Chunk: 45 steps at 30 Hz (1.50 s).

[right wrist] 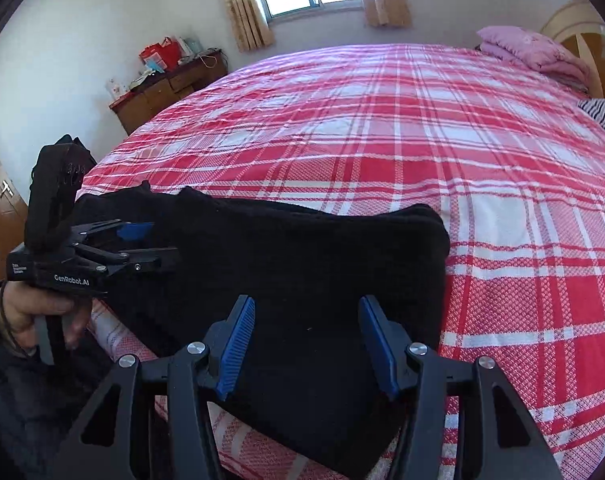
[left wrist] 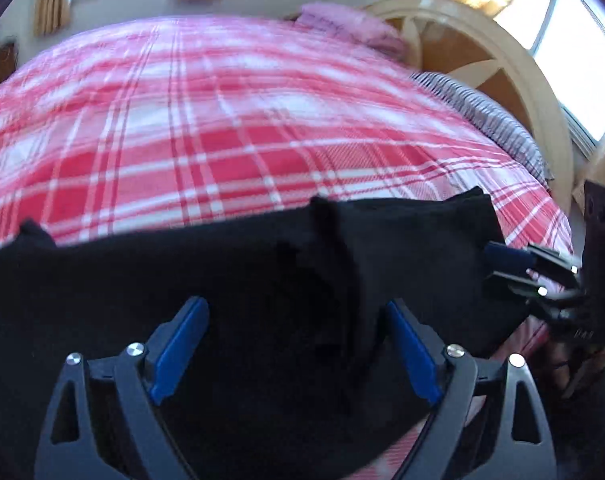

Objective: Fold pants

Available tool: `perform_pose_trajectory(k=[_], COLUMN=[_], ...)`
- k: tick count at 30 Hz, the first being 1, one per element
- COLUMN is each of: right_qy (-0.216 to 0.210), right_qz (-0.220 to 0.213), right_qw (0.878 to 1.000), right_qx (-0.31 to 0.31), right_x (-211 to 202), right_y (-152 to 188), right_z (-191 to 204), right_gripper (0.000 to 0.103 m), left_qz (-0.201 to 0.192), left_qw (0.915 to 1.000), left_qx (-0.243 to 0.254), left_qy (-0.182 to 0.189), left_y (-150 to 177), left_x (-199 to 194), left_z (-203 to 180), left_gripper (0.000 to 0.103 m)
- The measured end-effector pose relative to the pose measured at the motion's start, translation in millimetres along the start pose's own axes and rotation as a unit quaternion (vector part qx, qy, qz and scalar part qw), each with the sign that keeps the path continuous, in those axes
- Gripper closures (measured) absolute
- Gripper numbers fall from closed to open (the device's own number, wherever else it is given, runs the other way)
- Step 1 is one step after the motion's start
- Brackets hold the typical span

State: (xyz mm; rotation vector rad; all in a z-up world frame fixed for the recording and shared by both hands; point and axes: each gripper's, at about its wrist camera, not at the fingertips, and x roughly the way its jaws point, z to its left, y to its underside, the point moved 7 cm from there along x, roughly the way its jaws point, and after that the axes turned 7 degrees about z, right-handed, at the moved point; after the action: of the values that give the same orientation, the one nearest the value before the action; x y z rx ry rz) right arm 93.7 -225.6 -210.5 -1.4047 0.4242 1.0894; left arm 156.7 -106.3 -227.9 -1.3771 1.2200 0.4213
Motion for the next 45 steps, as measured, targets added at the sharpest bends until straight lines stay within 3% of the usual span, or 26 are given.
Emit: perform_pose_trajectory(k=[6,13,18,21,23,26,30,34,41,45], right_qy=[-0.014,-0.013,-0.062,-0.057,-0.047,-0.067,-0.072,-0.052,-0.031,-0.013], right_qz=[-0.034,-0.029,0.000,0.060,0.044,0.042,-0.001,-0.037,-0.058,-0.065], right_qw=[0.999,0.997,0.990,0.987,0.988,0.989,0.993,0.994,0.996,0.997], right_qx=[0.014,-0.070,-0.125,-0.137,-0.140,-0.123,-0.098,-0.092,-0.060,-0.043], right_x=[-18.3,8.8,41.3,72.2,74.9,63.8,32.2,2.0,-27.9,-29.0], right_y=[-9.8,-42.0,-41.0,-28.5,-26.7,-29.3,-34.9,-34.8,-25.1,-13.3], right_z=[1.6,65.7,120.9,134.0,134.2,131.2,122.3,108.8,77.8,58.3], right_gripper=[0.047,0.046,0.046,0.043,0.041,0.040,0.040,0.040,0.040,0.040], left_qz=[0.001,-0.021,-0.032,-0.031,-0.029,-0.030,-0.032,-0.043,-0.066,-0.058], left_qw=[0.9999,0.9967,0.9933,0.9910,0.9904,0.9892,0.9857,0.9741,0.9525,0.9544], left_qx=[-0.008,0.004,0.007,0.010,0.005,-0.002,-0.004,-0.016,-0.139,-0.179], left_qy=[-0.010,-0.078,-0.111,-0.130,-0.135,-0.144,-0.166,-0.221,-0.263,-0.232], left_y=[1.6,4.9,10.2,13.6,17.1,20.4,23.6,30.3,70.1,88.1], left_x=[-15.6,-47.1,-62.1,-64.9,-67.3,-72.7,-84.2,-112.5,-166.6,-157.3], left_z=[9.8,37.2,56.5,67.0,75.9,88.9,110.0,156.5,264.7,289.1], left_gripper=[0.011,0.011,0.011,0.011,0.011,0.011,0.011,0.011,0.011,0.011])
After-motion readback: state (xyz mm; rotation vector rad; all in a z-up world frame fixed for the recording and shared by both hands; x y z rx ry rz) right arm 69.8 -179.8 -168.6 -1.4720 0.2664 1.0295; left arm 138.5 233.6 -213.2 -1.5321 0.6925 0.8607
